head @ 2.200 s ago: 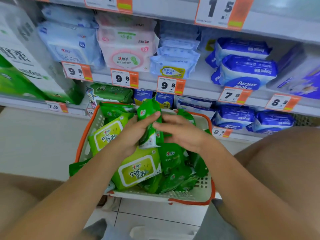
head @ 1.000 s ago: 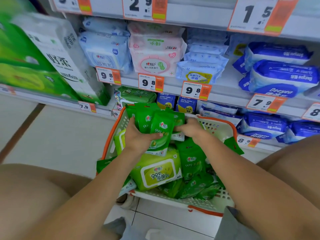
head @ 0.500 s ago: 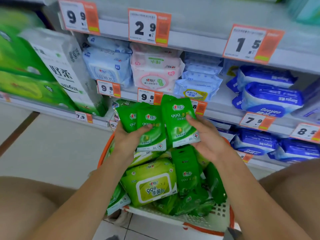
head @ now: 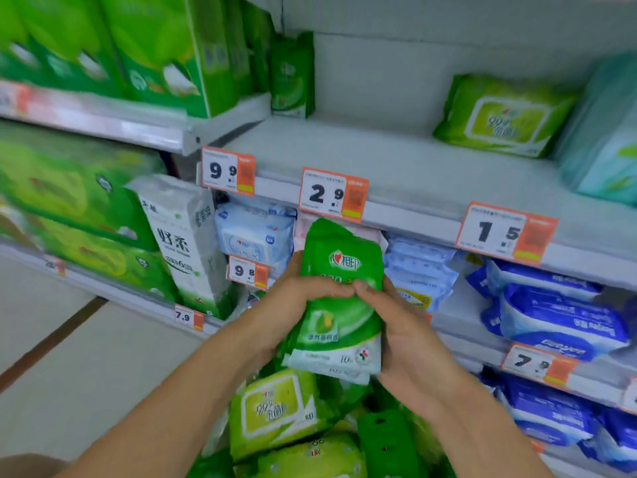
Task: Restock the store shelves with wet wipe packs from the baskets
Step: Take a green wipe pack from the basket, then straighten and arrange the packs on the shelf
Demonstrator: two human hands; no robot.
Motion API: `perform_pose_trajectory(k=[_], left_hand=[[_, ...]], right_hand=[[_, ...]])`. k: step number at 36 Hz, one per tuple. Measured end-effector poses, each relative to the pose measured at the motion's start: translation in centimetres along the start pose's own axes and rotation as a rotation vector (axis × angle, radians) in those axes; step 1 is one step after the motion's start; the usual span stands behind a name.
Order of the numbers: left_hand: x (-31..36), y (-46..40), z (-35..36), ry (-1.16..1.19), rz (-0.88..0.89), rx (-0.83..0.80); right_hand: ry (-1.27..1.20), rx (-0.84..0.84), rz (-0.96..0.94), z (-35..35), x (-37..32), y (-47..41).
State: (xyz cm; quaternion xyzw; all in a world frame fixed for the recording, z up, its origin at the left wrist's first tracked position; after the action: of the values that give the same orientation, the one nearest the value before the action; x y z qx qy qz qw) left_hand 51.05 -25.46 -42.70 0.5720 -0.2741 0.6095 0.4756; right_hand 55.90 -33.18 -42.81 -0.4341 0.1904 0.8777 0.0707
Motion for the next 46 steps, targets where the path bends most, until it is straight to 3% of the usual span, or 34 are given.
perform_pose_trajectory(k=[1,3,5,7,9,11,14,17,22,28,34,40,46], left_hand=[[1.6,-0.3,0.5,-0.003,-0.001,-0.100],[6.2,-1.7,0.0,-0.077,0.104,-0.118],[10.6,-3.6,-2.2,0.035,0.211,0.105],[14.4,-3.8,-4.6,-0.015,0.386,0.223],[17.7,-4.9,-8.7,-0.378,0.532,0.438],[19.9,-5.7,-11.5,-0.934,0.572,0.567],[17.9,-8.5,-14.1,-1.637,0.242,0.422],[16.2,-10.3,-15.0,-1.884,0.094,0.253],[16.8,-11.0,-15.9,-1.954,0.151,0.256],[16.7,-11.0,-15.9,-2.002,0.280,0.281],[16.5,-11.1,-16.3,-1.941,0.345,0.364],[16.6,-11.2,-16.4,-1.902,0.265,0.315],[16.4,-11.5,-16.8,-1.816,0.130,0.317]], right_hand=[[-0.007,-0.075,0.007,1.4,-1.5,-0.1],[0.039,-0.136,0.013,3.6,-5.0,-0.8],[0.098,-0.090,-0.011,4.7,-8.5,-2.2],[0.136,-0.081,-0.028,6.1,-11.9,-4.1],[0.130,-0.069,-0.047,7.3,-15.1,-6.9],[0.160,-0.002,-0.076,7.3,-17.9,-11.0],[0.272,0.150,-0.164,6.5,-21.3,-17.8],[0.428,0.245,-0.332,5.4,-23.7,-24.4],[0.723,0.346,-0.556,6.4,-24.4,-31.2],[1.029,0.430,-0.602,6.0,-24.0,-39.0],[0.999,0.421,-0.503,3.9,-22.6,-44.4],[1.123,0.405,-0.293,4.3,-22.2,-42.6],[0.952,0.291,-0.143,4.6,-21.9,-39.1]])
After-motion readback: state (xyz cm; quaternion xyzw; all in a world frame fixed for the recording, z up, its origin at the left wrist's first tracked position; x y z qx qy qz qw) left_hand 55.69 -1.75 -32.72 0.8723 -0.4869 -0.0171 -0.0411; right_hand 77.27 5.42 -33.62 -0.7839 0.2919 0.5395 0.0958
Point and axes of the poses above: each hand's wrist, its own y-axis away from the middle knuckle, its own z-axis out of the palm, x = y × z, the point moved 8 cm from there along -y, towards the middle knuckle, and after that the axes turned 6 degrees about z, right-handed, at the moved point
